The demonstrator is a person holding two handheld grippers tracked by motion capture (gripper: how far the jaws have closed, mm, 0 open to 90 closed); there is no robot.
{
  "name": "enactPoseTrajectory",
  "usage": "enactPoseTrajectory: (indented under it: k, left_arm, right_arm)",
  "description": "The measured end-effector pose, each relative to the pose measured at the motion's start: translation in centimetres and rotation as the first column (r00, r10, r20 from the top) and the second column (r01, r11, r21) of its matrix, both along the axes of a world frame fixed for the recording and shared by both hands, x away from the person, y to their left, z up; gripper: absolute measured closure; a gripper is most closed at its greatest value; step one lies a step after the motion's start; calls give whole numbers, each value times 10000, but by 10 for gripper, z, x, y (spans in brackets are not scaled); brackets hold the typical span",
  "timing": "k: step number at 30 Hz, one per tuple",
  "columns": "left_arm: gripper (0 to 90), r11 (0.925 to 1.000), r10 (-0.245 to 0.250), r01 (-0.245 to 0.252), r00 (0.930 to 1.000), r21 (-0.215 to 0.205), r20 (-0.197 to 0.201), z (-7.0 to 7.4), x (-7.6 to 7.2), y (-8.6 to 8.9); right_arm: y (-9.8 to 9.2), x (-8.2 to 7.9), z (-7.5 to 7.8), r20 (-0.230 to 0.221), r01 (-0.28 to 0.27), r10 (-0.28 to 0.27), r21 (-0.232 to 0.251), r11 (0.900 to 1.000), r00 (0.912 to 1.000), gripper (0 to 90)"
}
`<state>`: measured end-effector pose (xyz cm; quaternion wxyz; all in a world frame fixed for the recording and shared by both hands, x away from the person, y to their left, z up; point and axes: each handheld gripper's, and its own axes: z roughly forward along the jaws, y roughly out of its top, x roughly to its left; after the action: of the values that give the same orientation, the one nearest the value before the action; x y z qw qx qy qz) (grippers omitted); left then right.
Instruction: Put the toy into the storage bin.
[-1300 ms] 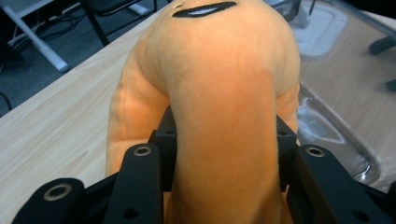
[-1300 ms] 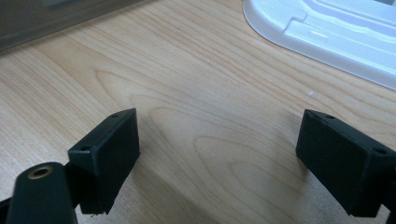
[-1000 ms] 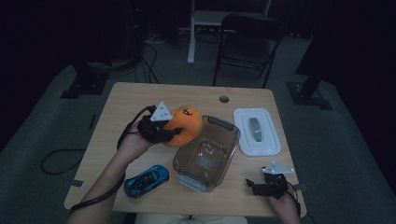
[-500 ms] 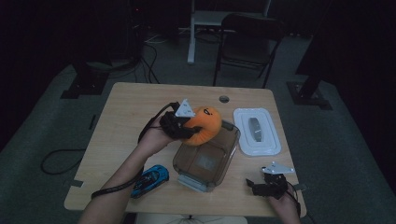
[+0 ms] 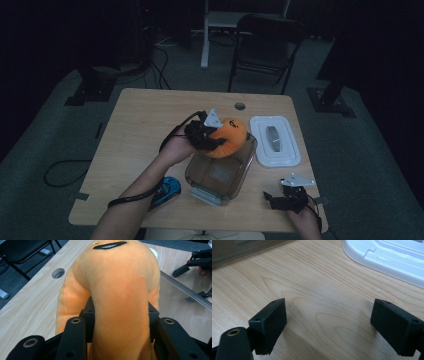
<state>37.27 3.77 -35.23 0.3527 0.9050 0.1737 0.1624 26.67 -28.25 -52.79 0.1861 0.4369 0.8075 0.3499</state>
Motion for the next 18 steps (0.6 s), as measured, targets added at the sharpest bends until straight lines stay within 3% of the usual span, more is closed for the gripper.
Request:
enactPoseTrajectory:
  k: [6,18]
  left_arm:
    - [606,9993,-104,106,9999,362,-52,-4,-1,-7]
    - [601,9980,-184,197,9996,594,-224,-11,1,-16]
  right_arm:
    - [0,0,0,-1,2,-2,2,10000,10000,130]
    - [0,0,0,-9,4,-4,10,10000,10000,130]
